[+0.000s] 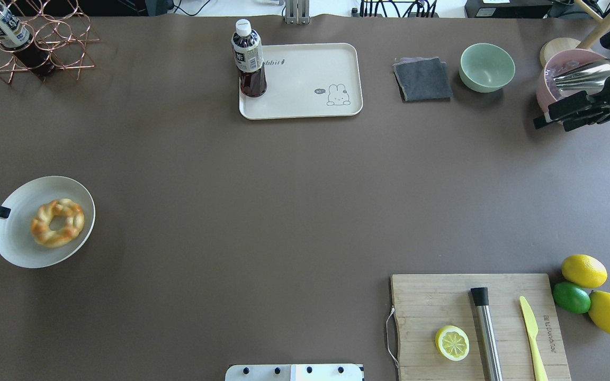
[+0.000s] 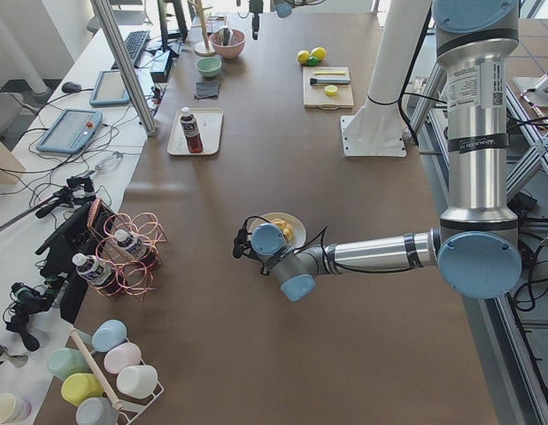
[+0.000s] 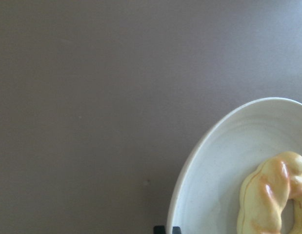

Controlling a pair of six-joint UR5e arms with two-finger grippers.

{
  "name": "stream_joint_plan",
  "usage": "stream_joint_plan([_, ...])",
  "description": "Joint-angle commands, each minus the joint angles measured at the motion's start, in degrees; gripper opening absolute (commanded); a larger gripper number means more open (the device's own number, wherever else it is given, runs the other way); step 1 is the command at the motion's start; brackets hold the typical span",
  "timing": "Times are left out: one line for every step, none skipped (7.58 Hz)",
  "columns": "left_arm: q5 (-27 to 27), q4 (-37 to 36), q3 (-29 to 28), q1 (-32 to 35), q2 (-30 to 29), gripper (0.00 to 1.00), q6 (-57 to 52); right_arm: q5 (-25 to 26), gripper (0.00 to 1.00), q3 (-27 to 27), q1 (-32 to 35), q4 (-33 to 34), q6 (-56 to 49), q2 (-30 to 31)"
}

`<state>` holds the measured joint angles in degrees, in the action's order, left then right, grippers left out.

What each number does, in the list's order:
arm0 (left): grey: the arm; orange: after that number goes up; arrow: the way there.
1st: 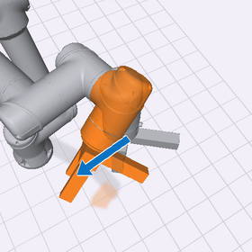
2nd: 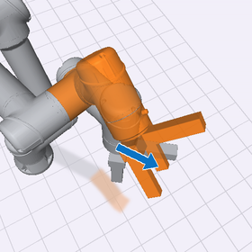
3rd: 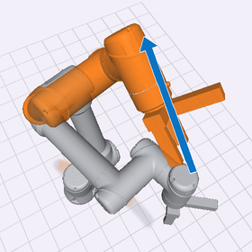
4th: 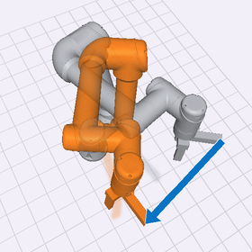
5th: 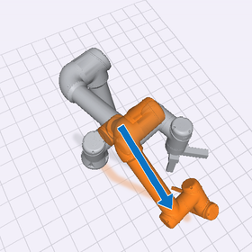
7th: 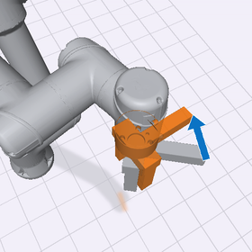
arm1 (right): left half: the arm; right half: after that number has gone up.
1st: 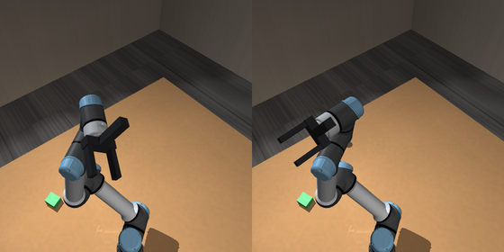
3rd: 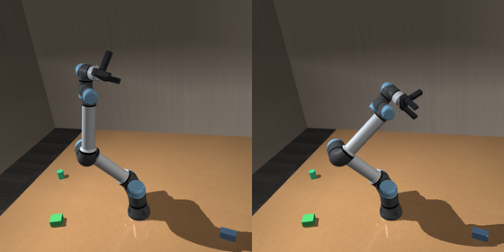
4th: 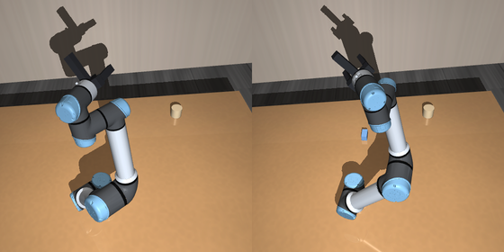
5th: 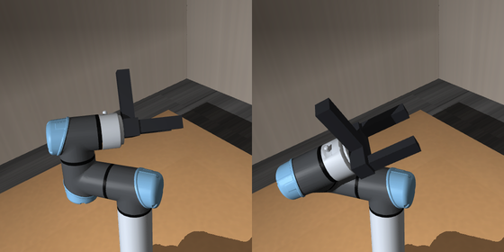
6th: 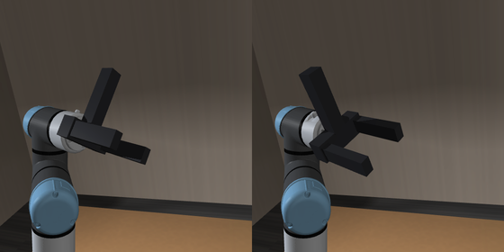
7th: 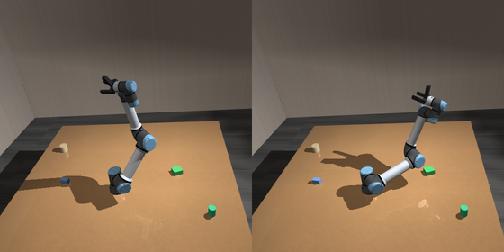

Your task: Place donut on tray

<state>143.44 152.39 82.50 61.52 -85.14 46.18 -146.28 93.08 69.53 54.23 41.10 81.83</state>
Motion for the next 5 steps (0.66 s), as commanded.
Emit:
stream_joint_plan([1.05,-0.42,2.57,0.01,-3.96,0.0,7.56,-0.06,1.0,0.79,-0.79,-1.83,6.69,-3.68])
stream_joint_plan([0.79,-0.51,3.8,-0.34,-6.5,0.0,12.05,0.82,1.0,0.7,-2.62,-3.76,11.59,-5.78])
stream_joint_plan([0.44,-0.51,4.07,-0.87,-9.57,0.0,15.4,2.57,1.0,0.7,-4.55,-3.96,17.29,-9.02])
stream_joint_plan([0.35,-0.95,3.99,-2.18,-13.0,0.0,17.95,6.06,1.0,0.96,-7.45,-3.96,21.96,-11.75])
stream_joint_plan([0.35,-2.6,3.9,-3.84,-15.64,0.0,18.59,10.54,1.0,1.05,-11.04,-3.96,25.83,-14.65])
